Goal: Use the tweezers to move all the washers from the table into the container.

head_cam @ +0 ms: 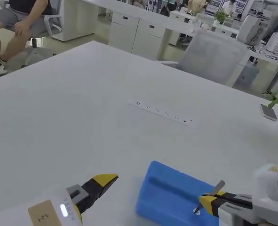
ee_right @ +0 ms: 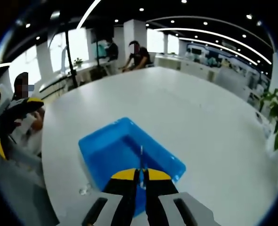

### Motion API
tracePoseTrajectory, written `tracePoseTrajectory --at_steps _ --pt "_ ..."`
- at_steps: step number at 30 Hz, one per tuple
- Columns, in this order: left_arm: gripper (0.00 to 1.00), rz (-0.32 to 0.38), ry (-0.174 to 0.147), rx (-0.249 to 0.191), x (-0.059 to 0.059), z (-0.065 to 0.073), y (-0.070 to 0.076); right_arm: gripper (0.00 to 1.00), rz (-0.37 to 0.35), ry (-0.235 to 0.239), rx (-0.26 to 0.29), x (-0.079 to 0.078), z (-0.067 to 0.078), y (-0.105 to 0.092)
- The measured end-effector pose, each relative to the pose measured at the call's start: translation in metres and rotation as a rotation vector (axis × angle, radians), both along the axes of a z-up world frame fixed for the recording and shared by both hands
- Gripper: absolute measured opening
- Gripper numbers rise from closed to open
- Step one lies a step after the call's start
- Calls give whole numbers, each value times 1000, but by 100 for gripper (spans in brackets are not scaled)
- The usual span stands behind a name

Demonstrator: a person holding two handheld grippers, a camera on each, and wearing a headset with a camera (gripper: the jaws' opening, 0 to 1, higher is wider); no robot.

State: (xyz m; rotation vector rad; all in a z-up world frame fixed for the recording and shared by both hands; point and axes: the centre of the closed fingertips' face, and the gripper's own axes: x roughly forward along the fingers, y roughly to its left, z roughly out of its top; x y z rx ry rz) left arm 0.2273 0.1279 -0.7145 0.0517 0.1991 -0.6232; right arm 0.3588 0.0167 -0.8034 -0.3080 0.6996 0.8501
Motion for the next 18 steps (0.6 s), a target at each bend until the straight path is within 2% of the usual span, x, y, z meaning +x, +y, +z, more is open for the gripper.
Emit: tracePoseTrajectory --at_steps 13,18 --pt "80 -20 19 2 -1 -3 -4 4 -21 18 -2 -2 -7 -3" --pt "79 -18 21 3 -1 -4 -4 4 -22 9 -5 -2 -8 -3"
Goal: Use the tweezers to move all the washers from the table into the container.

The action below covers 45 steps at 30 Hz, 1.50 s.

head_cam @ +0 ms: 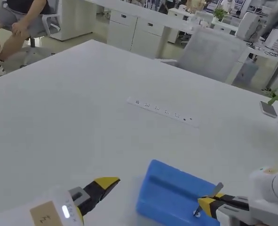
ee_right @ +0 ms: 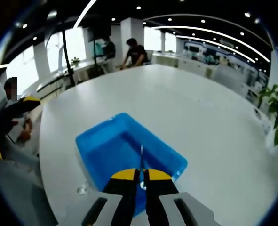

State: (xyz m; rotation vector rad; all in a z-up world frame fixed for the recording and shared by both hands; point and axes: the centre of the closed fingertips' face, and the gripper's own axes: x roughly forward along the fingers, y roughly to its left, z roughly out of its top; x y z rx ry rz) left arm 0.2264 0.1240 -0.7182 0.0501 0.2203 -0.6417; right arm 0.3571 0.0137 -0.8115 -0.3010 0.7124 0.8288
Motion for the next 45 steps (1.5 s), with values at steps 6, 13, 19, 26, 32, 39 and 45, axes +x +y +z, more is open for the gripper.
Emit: tracePoseTrajectory --at_steps 6,13,19,26,32,39,45 --pt "79 3 4 9 0 -2 1 4 -5 -11 12 -1 4 0" --pt "79 -4 8 17 0 -3 0 4 10 -27 30 -10 15 6" --pt "78 -10 9 20 -1 -4 -1 3 16 -49 52 -14 30 8" --pt "78 -12 11 22 -1 -6 0 3 33 -78 71 -21 51 13" --pt "78 -11 12 19 -2 -6 0 3 62 -96 83 -32 65 19" --pt "78 -13 16 20 -2 -6 -1 3 95 -97 83 -48 72 24" --pt "78 -22 21 26 -3 -8 -2 3 117 -83 90 -61 69 32"
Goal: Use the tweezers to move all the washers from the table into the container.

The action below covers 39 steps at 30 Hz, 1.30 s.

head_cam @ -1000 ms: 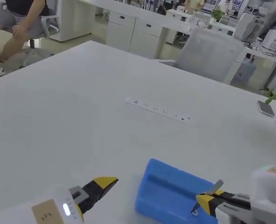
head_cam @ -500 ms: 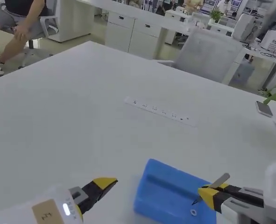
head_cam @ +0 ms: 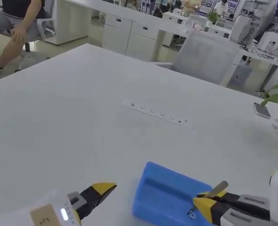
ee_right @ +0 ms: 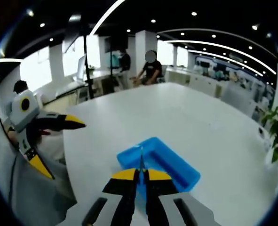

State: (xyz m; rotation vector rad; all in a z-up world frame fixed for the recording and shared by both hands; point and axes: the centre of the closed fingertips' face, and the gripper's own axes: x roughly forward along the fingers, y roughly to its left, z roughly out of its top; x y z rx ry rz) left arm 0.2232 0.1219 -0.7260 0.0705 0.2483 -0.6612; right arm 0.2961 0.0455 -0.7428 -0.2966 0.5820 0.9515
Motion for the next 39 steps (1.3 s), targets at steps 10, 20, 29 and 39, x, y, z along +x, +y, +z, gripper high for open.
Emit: tracePoseTrajectory --at_steps 10,20,29,39 --pt "78 -6 0 2 -1 0 -1 4 54 37 -2 -19 -15 14" --pt "78 7 -3 -4 0 1 1 4 69 96 -12 -30 -40 19" --pt "77 4 -1 -1 0 1 1 4 69 126 -15 -31 -55 21" --pt "78 4 2 -1 0 0 1 4 62 151 -21 -33 -67 20"
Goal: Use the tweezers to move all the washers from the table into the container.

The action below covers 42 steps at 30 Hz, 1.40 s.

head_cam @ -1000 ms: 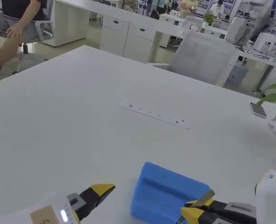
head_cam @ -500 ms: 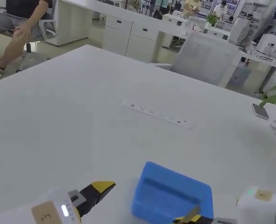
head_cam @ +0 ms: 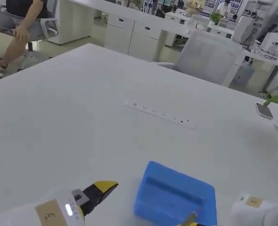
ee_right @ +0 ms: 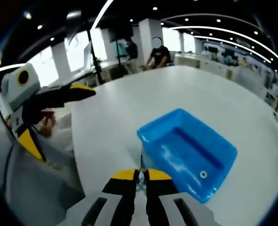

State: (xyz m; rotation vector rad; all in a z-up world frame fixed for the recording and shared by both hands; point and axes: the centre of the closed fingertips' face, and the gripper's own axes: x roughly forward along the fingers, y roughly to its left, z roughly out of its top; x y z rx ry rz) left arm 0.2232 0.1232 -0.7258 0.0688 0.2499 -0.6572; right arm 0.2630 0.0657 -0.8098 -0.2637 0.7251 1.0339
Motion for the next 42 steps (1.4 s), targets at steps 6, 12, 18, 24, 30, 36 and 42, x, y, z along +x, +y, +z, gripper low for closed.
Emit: tracePoseTrajectory --at_steps 6,12,18,24,30,36,42 --pt "77 -2 3 -2 0 -1 0 4 7 2 -5 -1 -3 1" --pt "77 -1 7 3 0 -1 0 4 20 -4 -17 -2 -6 1" --pt "77 -4 9 8 0 -2 0 3 23 -8 -14 -1 -6 1" --pt "77 -7 10 9 0 -3 0 3 23 -15 -10 -2 -3 1" --pt "77 -12 12 11 0 -4 0 3 15 -22 8 0 6 1" --pt "77 -14 13 11 1 -4 -1 3 16 -36 24 -1 18 3" --pt "77 -17 14 11 1 -4 -1 3 20 -64 36 2 33 5"
